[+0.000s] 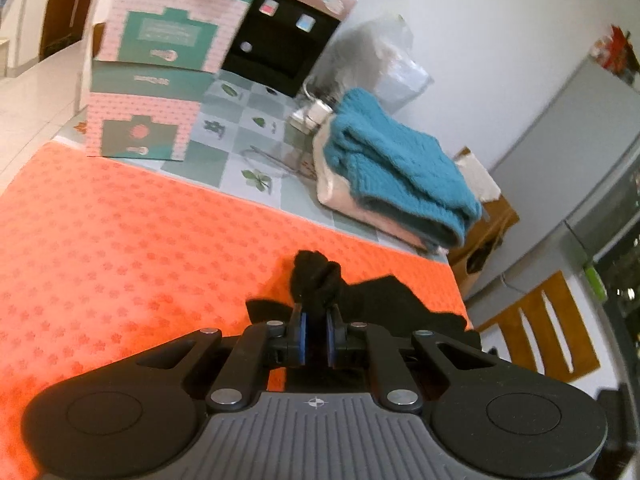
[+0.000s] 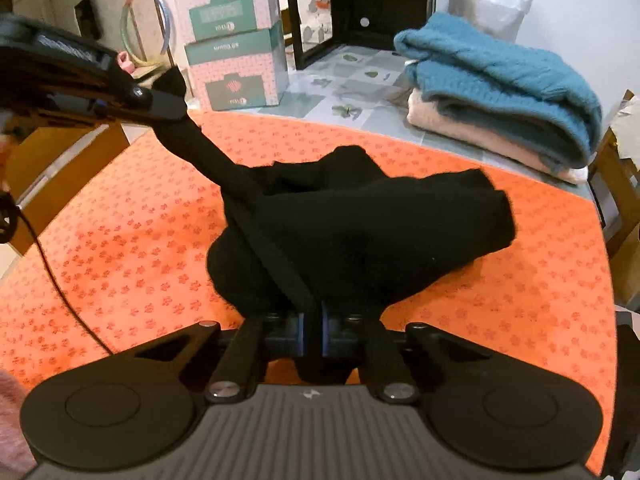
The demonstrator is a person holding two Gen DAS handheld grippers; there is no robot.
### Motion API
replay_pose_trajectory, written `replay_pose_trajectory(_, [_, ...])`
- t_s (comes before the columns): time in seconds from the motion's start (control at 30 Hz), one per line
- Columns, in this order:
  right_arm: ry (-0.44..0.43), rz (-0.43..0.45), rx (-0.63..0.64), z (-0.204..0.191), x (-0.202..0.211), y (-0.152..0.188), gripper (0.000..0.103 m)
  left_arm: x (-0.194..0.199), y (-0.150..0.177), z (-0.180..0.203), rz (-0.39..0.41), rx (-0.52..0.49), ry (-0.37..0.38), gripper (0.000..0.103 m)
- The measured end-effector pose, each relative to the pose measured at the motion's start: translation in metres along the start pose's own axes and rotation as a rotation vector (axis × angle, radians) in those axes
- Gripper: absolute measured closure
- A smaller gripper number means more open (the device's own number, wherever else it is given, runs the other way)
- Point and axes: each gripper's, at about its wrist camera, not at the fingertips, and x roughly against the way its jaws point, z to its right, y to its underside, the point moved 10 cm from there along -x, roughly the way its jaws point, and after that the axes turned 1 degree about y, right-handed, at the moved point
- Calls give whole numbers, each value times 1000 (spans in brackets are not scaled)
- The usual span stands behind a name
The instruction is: Fold clothes
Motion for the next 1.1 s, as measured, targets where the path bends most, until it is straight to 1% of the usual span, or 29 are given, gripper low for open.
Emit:
replay_pose_trajectory(0.1, [-2, 9, 0, 0, 22, 2, 95, 11, -6, -4, 28, 45, 22, 91])
replay_pose_trajectory(0.2, [-23, 1, -2, -2, 38, 6, 95, 24, -6, -12, 43, 79, 20, 91])
replay_pose_trajectory(0.27, [-71, -12, -24, -9, 45, 11, 95, 33, -4, -19, 55, 86, 5, 91])
replay_pose_trajectory(0.37, [-154, -53, -18, -29, 48, 21, 95, 46, -5, -35, 74, 118, -21, 91])
replay_pose_trajectory(0.5, [-204, -110, 26, -52, 45, 31, 94, 61, -8, -61, 104, 171, -65, 91])
replay_pose_trajectory(0.53, [-211, -122, 36, -56, 44, 32, 92, 65, -9, -67, 112, 182, -74, 91])
replay_pose_trajectory(0.6, [-212, -128, 59, -61, 45, 31, 85, 74, -9, -80, 133, 202, -97, 92])
replay_pose_trajectory(0.63, [-210, -128, 70, -62, 46, 29, 77, 78, -10, -87, 144, 212, -111, 91])
replay_pose_trajectory(0.67, [-202, -130, 82, -62, 47, 29, 74, 83, -10, -94, 155, 221, -127, 91])
replay_pose_trajectory(0.77, [-171, -138, 103, -58, 50, 29, 74, 97, -11, -117, 184, 265, -166, 91])
replay_pose_trajectory(0.87, [-149, -131, 88, -48, 51, 26, 73, 108, -5, -138, 195, 305, -201, 92])
replay_pose_trajectory(0.93, [-128, -116, 69, -41, 48, 21, 70, 113, 1, -151, 194, 328, -223, 91])
replay_pose_trajectory(1.0, [-107, -101, 49, -33, 45, 16, 64, 115, 9, -163, 182, 359, -235, 91])
replay_pose_trajectory(1.03, [-96, -93, 40, -30, 43, 13, 54, 114, 14, -168, 173, 378, -237, 91])
replay_pose_trajectory(1.07, [-86, -86, 30, -26, 42, 10, 46, 114, 19, -173, 164, 395, -238, 91])
replay_pose_trajectory(1.1, [-74, -72, 13, -23, 39, 6, 44, 113, 23, -176, 157, 407, -239, 91])
